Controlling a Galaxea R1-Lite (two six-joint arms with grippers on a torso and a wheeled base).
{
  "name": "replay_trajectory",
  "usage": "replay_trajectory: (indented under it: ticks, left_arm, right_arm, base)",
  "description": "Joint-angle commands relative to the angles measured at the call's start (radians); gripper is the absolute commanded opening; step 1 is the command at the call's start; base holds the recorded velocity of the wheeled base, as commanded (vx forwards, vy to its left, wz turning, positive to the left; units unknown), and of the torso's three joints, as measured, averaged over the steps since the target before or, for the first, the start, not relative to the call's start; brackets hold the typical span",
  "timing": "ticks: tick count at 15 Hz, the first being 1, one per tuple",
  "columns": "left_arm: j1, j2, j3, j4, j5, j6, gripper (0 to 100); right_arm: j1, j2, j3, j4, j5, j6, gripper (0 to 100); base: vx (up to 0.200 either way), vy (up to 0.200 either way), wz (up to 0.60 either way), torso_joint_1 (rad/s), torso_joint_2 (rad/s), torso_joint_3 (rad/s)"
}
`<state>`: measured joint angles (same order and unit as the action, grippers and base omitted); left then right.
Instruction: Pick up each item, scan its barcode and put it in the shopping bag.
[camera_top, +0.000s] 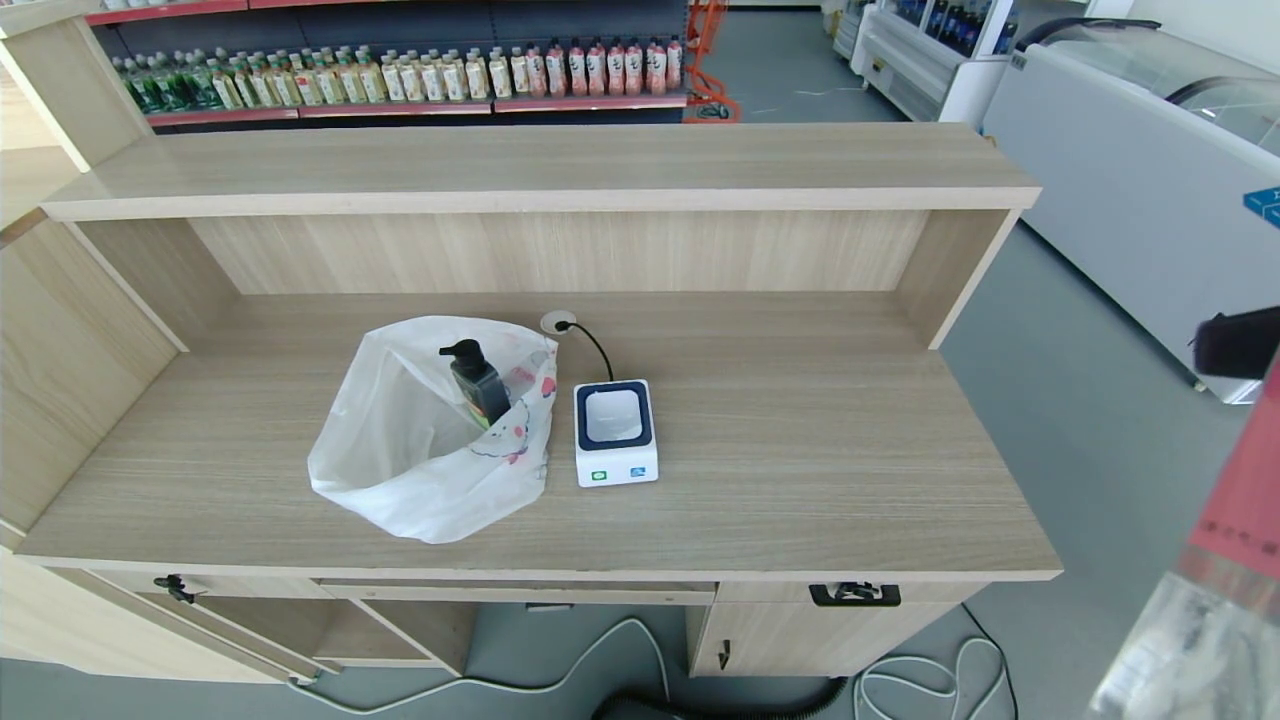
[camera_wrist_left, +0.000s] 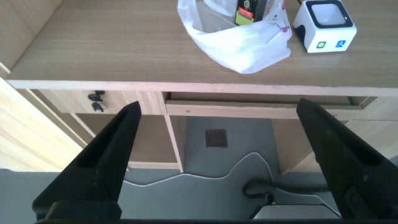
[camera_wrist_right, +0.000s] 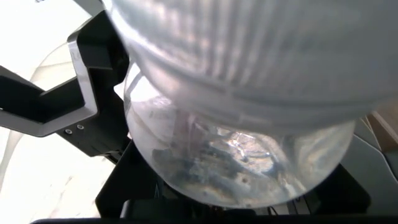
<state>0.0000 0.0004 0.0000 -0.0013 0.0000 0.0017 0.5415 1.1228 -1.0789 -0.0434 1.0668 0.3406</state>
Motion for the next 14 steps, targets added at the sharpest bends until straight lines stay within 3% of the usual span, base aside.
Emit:
replay_trajectory:
  ticks: [1, 4, 6, 7, 8, 10, 12, 14]
  left_arm:
    - [0.0, 0.0, 0.0, 0.0, 0.0, 0.0, 100]
    - [0.0, 0.0, 0.0, 0.0, 0.0, 0.0, 100]
    - [0.0, 0.0, 0.0, 0.0, 0.0, 0.0, 100]
    - [0.0, 0.0, 0.0, 0.0, 0.0, 0.0, 100]
    - [0.0, 0.0, 0.0, 0.0, 0.0, 0.0, 100]
    - [0.0, 0.0, 0.0, 0.001, 0.0, 0.0, 100]
    - [0.0, 0.0, 0.0, 0.0, 0.0, 0.0, 100]
    - [0.0, 0.0, 0.0, 0.0, 0.0, 0.0, 100]
  right_arm:
    - [0.0, -0.003, 0.002, -0.001, 0.001, 0.0, 0]
    - [-0.002, -0.011, 0.011, -0.001, -0.005, -0.006, 0]
    - [-0.023, 0.005, 0.037, -0.001, -0.028, -0.106, 0]
    - [-0.114, 0.06, 0.074, -0.001, -0.126, -0.37, 0]
    - [-0.158, 0.089, 0.105, -0.001, -0.258, -0.534, 0]
    - [-0.239, 0.137, 0.16, -0.026, -0.682, -0.798, 0]
    - [-0.258, 0.118, 0.229, -0.108, -0.878, -0.844, 0]
    - [-0.29, 0.118, 0.228, -0.131, -0.916, -0.878, 0]
  base:
    - [0.0, 0.0, 0.0, 0.0, 0.0, 0.0]
    - [0.0, 0.0, 0.0, 0.0, 0.0, 0.0]
    - [0.0, 0.0, 0.0, 0.0, 0.0, 0.0]
    - [0.0, 0.0, 0.0, 0.0, 0.0, 0.0]
    - [0.0, 0.0, 0.0, 0.0, 0.0, 0.0]
    - [0.0, 0.0, 0.0, 0.0, 0.0, 0.0]
    - [0.0, 0.0, 0.0, 0.0, 0.0, 0.0]
    - [0.0, 0.0, 0.0, 0.0, 0.0, 0.0]
